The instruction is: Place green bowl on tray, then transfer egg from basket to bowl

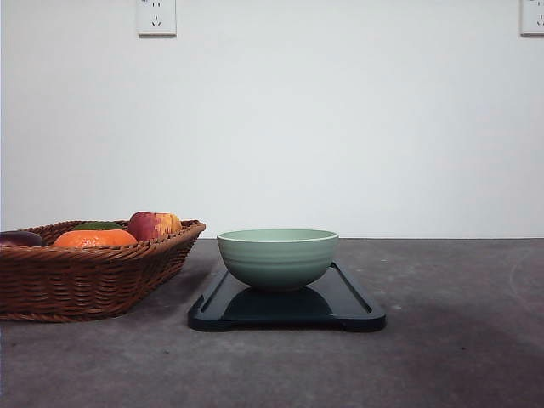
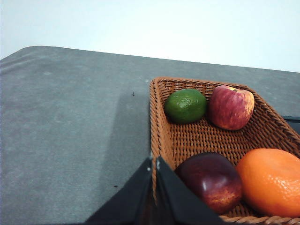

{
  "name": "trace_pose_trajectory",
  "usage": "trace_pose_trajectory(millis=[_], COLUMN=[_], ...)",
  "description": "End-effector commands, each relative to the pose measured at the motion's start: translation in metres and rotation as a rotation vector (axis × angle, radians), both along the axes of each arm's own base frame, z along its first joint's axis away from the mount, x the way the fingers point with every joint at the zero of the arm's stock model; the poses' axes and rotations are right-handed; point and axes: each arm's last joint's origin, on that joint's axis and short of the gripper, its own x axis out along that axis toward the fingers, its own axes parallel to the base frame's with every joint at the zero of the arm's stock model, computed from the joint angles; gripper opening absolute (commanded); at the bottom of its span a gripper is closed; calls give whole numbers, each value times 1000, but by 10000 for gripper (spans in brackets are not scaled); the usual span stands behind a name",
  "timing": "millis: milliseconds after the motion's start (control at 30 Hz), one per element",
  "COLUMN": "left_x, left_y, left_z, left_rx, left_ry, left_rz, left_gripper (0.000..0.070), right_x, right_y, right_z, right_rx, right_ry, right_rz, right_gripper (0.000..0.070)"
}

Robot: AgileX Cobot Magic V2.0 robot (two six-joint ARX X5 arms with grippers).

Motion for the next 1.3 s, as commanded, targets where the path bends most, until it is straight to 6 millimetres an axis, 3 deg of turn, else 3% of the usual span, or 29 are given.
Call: trace_pose_trajectory(millis=[0,400,700,1267], left_x=[1,1,1,1], left_y=[0,0,0,0], left_z=[-6,-6,-6,-6], left_rx=[2,2,2,2], left_ry=[8,8,8,9], left_rz=[1,1,1,1], left_gripper=[0,0,0,0], right_x=[-4,-29,-39,-39], right_y=[-4,-18,-20,-20], right_z=[-1,-46,-40,-40], right_rx=[-6,26,29,52], right_ry=[-41,-93,-184,-178], right_rz=[-27,-145,-176,-174], right_gripper=[15,15,15,15])
